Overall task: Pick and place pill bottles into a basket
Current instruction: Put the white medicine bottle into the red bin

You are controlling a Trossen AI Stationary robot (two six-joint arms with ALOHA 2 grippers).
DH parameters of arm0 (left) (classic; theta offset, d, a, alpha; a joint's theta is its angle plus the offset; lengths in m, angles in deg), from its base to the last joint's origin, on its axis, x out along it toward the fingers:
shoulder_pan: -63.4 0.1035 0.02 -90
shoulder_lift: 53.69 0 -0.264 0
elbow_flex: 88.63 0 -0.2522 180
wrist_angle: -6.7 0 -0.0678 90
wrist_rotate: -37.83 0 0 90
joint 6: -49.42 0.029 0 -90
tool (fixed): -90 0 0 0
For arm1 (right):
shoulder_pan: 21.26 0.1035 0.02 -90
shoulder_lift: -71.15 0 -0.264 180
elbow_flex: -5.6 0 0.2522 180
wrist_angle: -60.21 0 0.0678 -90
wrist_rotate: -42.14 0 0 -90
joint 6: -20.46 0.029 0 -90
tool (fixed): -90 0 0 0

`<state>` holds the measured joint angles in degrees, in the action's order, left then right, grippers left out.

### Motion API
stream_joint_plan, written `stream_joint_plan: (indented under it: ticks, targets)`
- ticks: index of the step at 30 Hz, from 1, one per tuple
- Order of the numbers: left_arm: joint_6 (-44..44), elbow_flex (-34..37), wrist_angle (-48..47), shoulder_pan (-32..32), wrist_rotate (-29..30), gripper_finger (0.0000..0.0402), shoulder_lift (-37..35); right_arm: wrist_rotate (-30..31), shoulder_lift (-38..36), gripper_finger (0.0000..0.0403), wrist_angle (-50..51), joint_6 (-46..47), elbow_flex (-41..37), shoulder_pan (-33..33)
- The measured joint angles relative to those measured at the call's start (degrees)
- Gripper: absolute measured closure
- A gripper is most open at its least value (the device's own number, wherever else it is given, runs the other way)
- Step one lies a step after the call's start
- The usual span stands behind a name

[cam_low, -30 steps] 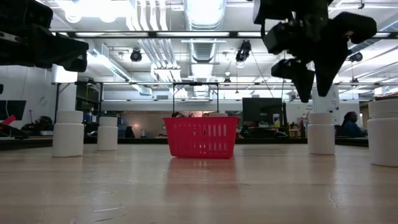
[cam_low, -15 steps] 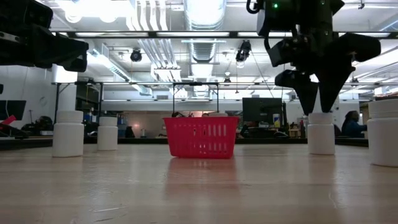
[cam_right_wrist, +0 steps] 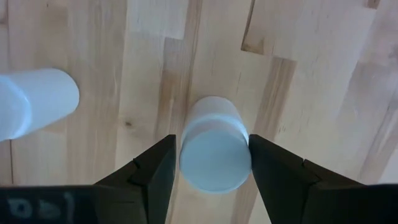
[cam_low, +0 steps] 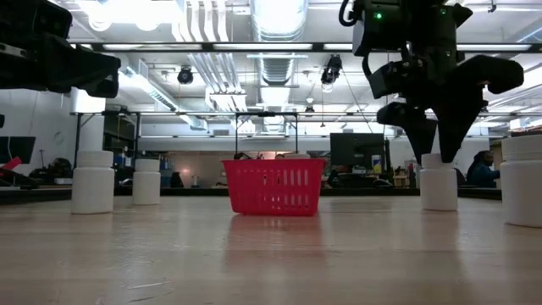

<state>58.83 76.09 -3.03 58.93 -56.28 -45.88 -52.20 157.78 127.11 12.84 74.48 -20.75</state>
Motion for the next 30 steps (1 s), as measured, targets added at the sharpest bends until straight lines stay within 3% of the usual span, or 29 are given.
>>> stream_joint_plan:
  ticks: [5,11,18,30]
  targets:
    - [0.0,0.0,0.0,0.0,0.0,0.0400,0.0,0.0,0.0,0.0216,-0.4,0.2,-0.8,0.0]
    - [0.0,0.0,0.0,0.0,0.0,0.0400,0.0,0.0,0.0,0.0255,-1.4,0.1,-0.8,0.0]
    - [0.0,0.0,0.0,0.0,0.0,0.0400,0.0,0.0,0.0,0.0255,-1.4,-0.3,0.6,0.0]
    - [0.0,0.0,0.0,0.0,0.0,0.0400,0.0,-0.1,0.0,0.0255,-1.4,-4.8,11.9,0.0]
